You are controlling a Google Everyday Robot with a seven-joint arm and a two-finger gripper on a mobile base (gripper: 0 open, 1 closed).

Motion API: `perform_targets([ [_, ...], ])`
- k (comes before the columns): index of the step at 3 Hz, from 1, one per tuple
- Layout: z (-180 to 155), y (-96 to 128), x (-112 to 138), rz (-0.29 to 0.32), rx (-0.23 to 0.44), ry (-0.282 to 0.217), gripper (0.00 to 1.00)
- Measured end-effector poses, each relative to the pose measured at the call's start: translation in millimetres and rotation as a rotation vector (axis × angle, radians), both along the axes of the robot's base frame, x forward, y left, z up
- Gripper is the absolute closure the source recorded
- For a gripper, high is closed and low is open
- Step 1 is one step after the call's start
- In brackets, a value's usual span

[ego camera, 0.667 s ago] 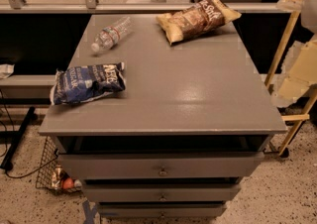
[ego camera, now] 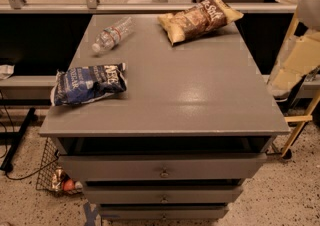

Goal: Move brown chip bag near blue chip bag

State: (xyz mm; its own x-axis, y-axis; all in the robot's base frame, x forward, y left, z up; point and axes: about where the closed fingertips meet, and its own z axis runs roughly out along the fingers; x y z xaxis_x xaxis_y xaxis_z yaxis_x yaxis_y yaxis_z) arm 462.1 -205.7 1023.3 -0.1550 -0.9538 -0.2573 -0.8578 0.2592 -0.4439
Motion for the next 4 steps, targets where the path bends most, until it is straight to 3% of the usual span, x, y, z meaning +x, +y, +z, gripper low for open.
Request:
perform_targets([
  [1,-21,-9,60,-0.007,0.056,-0.088,0.00],
  [2,-36,-2,116,-0.032,0.164,-0.180,0.00],
  [3,-26,-1,131,-0.037,0.179,-0.247,0.00],
  [4,-26,-1,131,-0.037,0.179,-0.248,0.00],
])
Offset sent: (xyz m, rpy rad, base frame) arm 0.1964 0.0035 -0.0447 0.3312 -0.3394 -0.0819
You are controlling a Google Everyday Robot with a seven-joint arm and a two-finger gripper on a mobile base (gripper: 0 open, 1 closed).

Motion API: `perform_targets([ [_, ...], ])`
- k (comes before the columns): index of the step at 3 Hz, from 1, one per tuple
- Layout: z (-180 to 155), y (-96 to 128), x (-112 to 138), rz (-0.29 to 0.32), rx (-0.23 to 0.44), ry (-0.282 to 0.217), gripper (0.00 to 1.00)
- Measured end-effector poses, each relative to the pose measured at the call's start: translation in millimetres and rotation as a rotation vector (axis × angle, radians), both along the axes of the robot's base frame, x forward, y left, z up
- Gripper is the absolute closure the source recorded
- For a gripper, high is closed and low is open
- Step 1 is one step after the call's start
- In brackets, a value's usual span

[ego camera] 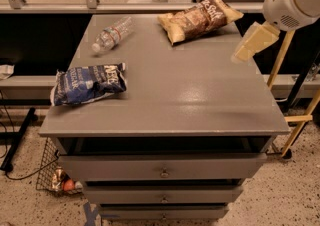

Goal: Move brown chip bag near blue chip bag

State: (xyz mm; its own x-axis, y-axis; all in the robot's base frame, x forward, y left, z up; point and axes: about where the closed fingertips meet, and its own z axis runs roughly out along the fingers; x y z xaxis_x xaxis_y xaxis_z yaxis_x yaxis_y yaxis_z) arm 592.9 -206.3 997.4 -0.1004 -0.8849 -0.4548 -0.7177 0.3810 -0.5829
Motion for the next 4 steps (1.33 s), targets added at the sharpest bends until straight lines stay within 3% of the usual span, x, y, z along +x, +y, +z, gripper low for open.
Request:
perform_targets([
  [2,-21,38,59,0.085,-0.016,-0.044,0.00],
  [4,-61,84,114,0.072,0.035,-0.020,0.00],
])
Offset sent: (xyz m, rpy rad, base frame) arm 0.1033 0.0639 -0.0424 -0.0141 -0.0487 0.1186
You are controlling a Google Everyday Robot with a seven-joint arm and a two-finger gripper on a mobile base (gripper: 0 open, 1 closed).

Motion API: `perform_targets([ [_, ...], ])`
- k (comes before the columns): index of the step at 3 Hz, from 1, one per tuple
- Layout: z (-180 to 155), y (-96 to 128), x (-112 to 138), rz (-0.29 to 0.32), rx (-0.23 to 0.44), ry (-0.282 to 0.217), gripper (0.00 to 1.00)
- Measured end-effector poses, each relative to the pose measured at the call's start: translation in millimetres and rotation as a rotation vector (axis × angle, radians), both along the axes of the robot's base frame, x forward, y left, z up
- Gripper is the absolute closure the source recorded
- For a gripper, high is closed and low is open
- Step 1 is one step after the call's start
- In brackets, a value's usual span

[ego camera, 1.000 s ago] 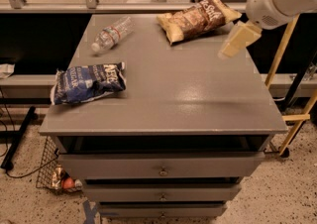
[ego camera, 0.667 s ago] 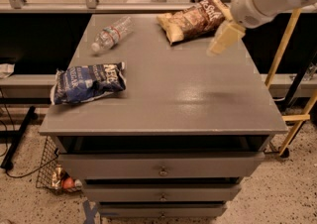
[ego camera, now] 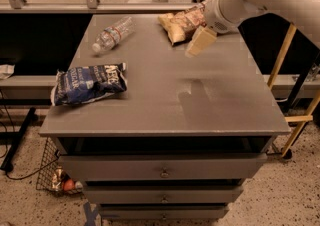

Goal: Move brown chip bag near blue chip bag

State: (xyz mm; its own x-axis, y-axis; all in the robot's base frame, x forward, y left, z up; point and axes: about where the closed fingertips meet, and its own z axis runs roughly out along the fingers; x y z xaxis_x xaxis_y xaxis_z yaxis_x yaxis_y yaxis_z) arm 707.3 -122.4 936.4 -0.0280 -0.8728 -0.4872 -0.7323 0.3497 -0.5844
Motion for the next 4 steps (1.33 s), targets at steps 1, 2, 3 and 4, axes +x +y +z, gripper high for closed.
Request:
perform_targets([
  [1,-14,22,22,-0.029,0.078,0.043,0.00],
  [2,-25,36,45,-0.060,0.138,0.079,0.00],
  [3,-30,46,70,-0.083,0.175,0.095,0.00],
  [4,-39,53,91,-0.107,0.199,0.112,0.00],
])
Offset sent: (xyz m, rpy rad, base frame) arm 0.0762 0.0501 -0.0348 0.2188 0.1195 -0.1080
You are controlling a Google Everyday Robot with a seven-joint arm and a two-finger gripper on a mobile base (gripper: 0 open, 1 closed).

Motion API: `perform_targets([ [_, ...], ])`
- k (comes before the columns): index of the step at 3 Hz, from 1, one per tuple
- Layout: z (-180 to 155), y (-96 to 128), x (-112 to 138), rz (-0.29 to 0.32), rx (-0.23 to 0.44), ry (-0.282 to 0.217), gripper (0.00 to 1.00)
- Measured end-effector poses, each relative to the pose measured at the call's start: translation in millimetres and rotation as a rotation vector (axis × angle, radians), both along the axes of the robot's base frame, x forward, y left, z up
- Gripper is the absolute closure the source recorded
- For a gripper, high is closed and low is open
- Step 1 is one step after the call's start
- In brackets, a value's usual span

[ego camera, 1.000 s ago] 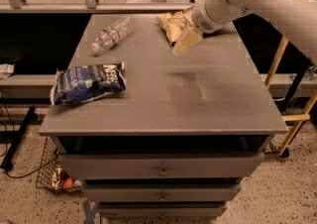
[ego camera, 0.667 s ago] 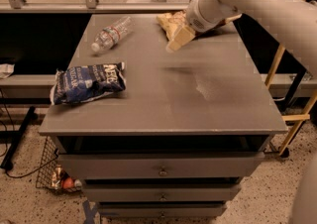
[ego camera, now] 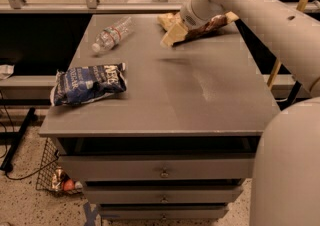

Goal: Move brown chip bag near blue chip bag

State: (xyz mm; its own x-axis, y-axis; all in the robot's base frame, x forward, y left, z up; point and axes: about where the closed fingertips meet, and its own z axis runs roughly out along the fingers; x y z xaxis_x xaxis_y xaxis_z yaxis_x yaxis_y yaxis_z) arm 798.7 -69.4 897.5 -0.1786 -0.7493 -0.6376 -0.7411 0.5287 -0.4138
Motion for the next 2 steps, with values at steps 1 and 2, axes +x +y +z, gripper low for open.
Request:
perform_targets([
  [1,-11,-3,16,-0.038,0.001,0.015,0.00],
  [2,-26,-19,35,-0.114,-0.015,0.032,0.00],
])
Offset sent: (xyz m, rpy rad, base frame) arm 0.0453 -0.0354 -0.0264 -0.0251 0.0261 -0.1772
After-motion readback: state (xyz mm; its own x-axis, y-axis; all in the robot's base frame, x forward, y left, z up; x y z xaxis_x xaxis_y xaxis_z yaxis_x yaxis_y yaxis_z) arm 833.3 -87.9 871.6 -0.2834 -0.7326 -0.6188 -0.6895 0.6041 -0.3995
